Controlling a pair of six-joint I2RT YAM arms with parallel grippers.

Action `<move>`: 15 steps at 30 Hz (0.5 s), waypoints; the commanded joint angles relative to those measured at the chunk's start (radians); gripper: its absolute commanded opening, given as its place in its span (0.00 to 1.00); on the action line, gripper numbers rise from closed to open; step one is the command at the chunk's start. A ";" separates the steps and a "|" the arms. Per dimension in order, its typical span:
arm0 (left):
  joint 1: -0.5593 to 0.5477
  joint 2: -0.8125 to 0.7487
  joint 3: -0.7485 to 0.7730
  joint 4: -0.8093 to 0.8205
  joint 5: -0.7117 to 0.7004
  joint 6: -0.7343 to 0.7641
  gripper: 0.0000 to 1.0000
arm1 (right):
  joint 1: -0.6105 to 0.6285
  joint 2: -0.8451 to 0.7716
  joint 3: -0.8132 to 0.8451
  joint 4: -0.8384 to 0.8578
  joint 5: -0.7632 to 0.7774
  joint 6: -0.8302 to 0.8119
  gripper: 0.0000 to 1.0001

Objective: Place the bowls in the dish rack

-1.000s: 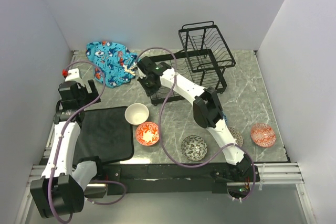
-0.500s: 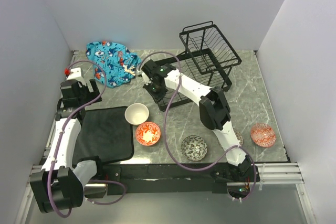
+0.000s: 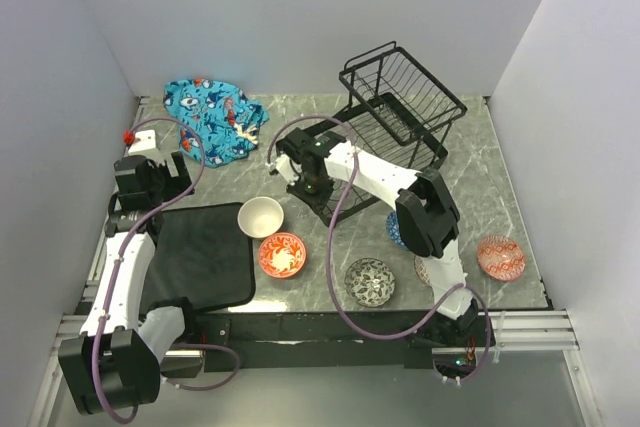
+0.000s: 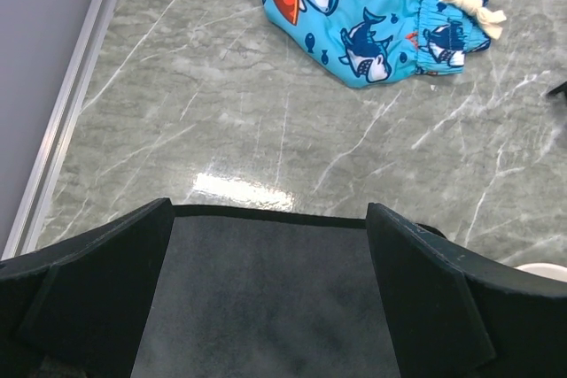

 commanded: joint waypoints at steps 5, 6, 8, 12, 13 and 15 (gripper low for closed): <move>-0.001 -0.034 -0.007 0.039 0.051 -0.023 0.97 | 0.081 -0.155 -0.072 0.066 -0.083 -0.305 0.01; -0.002 -0.034 -0.007 0.040 0.048 -0.023 0.97 | 0.088 -0.164 -0.089 0.075 -0.090 -0.317 0.01; -0.004 -0.034 -0.009 0.042 0.045 -0.022 0.97 | 0.094 -0.175 -0.112 0.091 -0.100 -0.348 0.01; -0.007 -0.034 -0.015 0.051 0.045 -0.022 0.97 | 0.098 -0.209 -0.188 0.141 -0.101 -0.433 0.01; -0.008 -0.034 -0.016 0.050 0.043 -0.023 0.97 | 0.096 -0.216 -0.204 0.152 -0.095 -0.447 0.01; -0.008 -0.036 -0.016 0.047 0.048 -0.025 0.97 | 0.088 -0.238 -0.249 0.175 -0.074 -0.482 0.01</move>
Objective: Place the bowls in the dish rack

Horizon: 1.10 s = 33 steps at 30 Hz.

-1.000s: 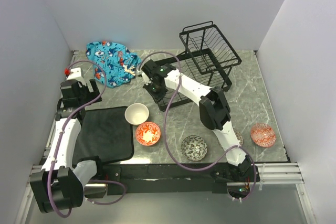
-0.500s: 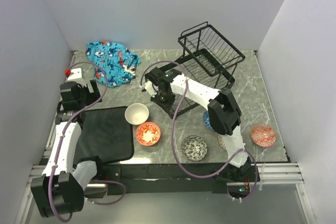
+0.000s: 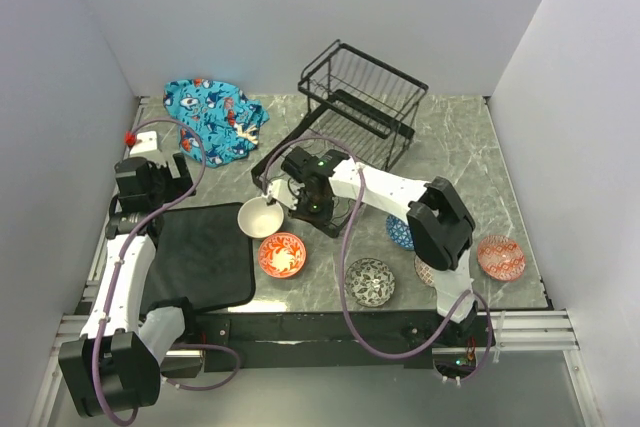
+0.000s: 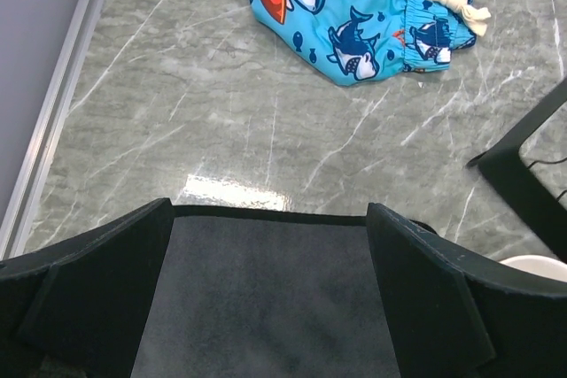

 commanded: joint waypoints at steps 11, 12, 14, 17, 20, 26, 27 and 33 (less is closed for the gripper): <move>-0.014 -0.008 -0.017 0.056 0.033 -0.014 0.97 | -0.120 -0.190 -0.176 0.092 0.024 -0.324 0.01; -0.013 -0.009 -0.018 0.057 0.037 -0.017 0.97 | -0.134 -0.197 -0.183 0.091 0.028 -0.359 0.01; -0.016 -0.005 -0.018 0.063 0.045 -0.018 0.97 | -0.165 -0.209 -0.193 0.092 0.027 -0.399 0.01; -0.014 0.000 -0.021 0.067 0.066 -0.018 0.97 | -0.224 -0.197 -0.172 0.075 0.033 -0.463 0.01; -0.023 0.003 -0.034 0.079 0.114 0.009 0.97 | -0.274 -0.180 -0.134 0.037 0.013 -0.518 0.01; -0.068 -0.011 -0.067 0.103 0.157 0.136 0.97 | -0.341 -0.227 -0.211 0.040 0.041 -0.682 0.00; -0.071 -0.014 -0.069 0.106 0.156 0.146 0.97 | -0.347 -0.241 -0.231 0.041 0.042 -0.749 0.01; -0.091 -0.009 -0.078 0.109 0.169 0.135 0.97 | -0.373 -0.313 -0.351 0.055 0.090 -0.882 0.00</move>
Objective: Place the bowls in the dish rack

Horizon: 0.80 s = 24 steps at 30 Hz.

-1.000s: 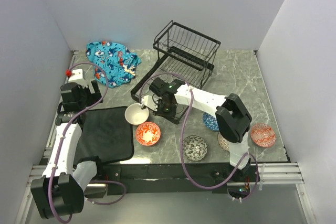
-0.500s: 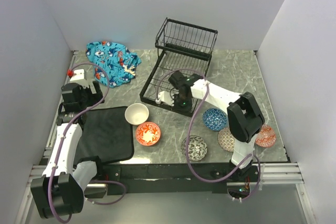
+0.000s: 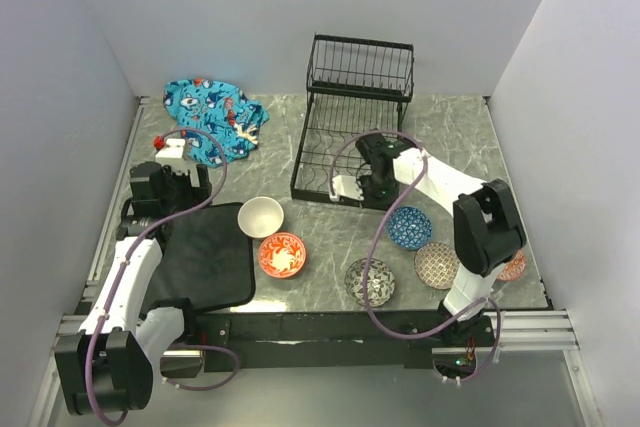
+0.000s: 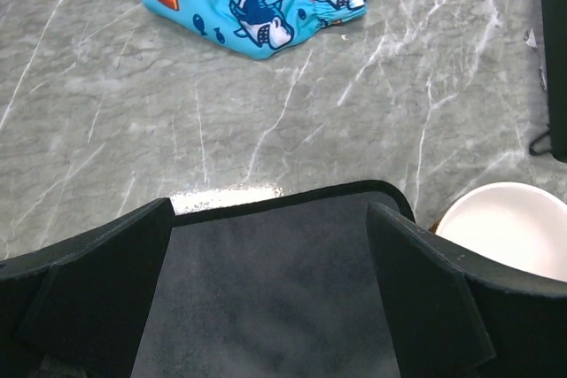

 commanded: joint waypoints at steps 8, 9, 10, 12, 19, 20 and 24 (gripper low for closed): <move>-0.012 -0.018 -0.010 0.062 0.044 0.015 0.97 | -0.043 -0.042 -0.003 0.065 0.122 -0.096 0.00; -0.012 -0.021 -0.011 0.061 0.050 0.015 0.97 | -0.063 -0.027 0.019 0.064 0.127 -0.091 0.00; -0.012 -0.021 -0.013 0.058 0.052 0.016 0.97 | -0.073 -0.001 0.055 0.062 0.131 -0.089 0.00; -0.012 -0.020 -0.013 0.052 0.057 0.015 0.97 | -0.099 0.019 0.082 0.070 0.131 -0.098 0.00; -0.013 -0.015 -0.008 0.047 0.070 0.021 0.97 | -0.126 0.055 0.106 0.068 0.162 -0.157 0.00; -0.013 -0.015 -0.011 0.048 0.070 0.021 0.97 | -0.128 0.052 0.100 0.071 0.164 -0.163 0.00; -0.013 -0.012 -0.019 0.053 0.072 0.019 0.97 | -0.133 0.030 0.054 0.081 0.171 -0.189 0.00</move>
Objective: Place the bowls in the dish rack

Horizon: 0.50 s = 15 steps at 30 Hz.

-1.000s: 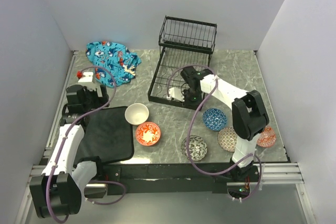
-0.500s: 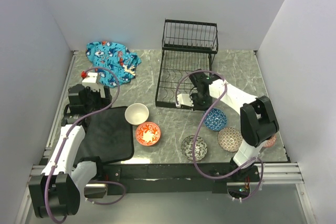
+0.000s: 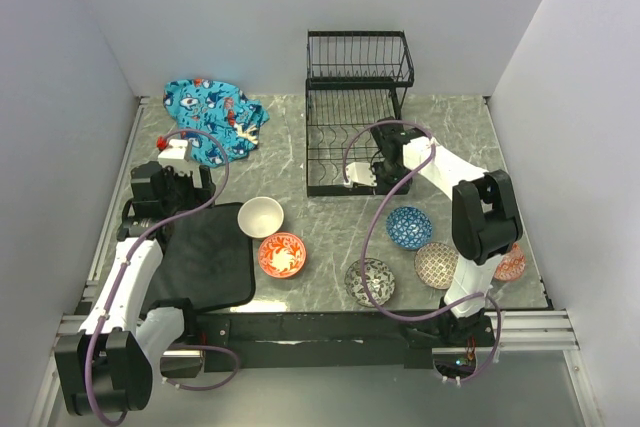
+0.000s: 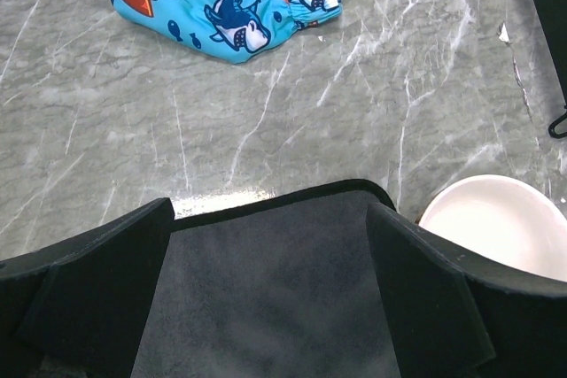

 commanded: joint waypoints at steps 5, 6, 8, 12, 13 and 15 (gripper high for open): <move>-0.004 -0.002 -0.005 0.044 0.025 0.011 0.97 | -0.002 -0.039 -0.004 0.028 0.046 -0.063 0.00; -0.006 0.001 -0.002 0.047 0.025 0.011 0.97 | -0.003 -0.045 -0.010 0.030 0.049 -0.061 0.00; -0.006 0.006 -0.001 0.047 0.023 0.015 0.97 | -0.003 -0.047 -0.016 0.039 0.055 -0.060 0.00; -0.011 0.015 0.004 0.050 0.017 0.026 0.97 | -0.003 -0.050 -0.013 0.022 0.046 -0.040 0.00; -0.009 0.015 0.004 0.051 0.015 0.027 0.97 | -0.003 -0.053 -0.015 0.013 0.047 -0.038 0.00; -0.012 0.020 0.001 0.056 0.017 0.026 0.97 | -0.003 -0.065 -0.032 0.020 0.046 -0.040 0.00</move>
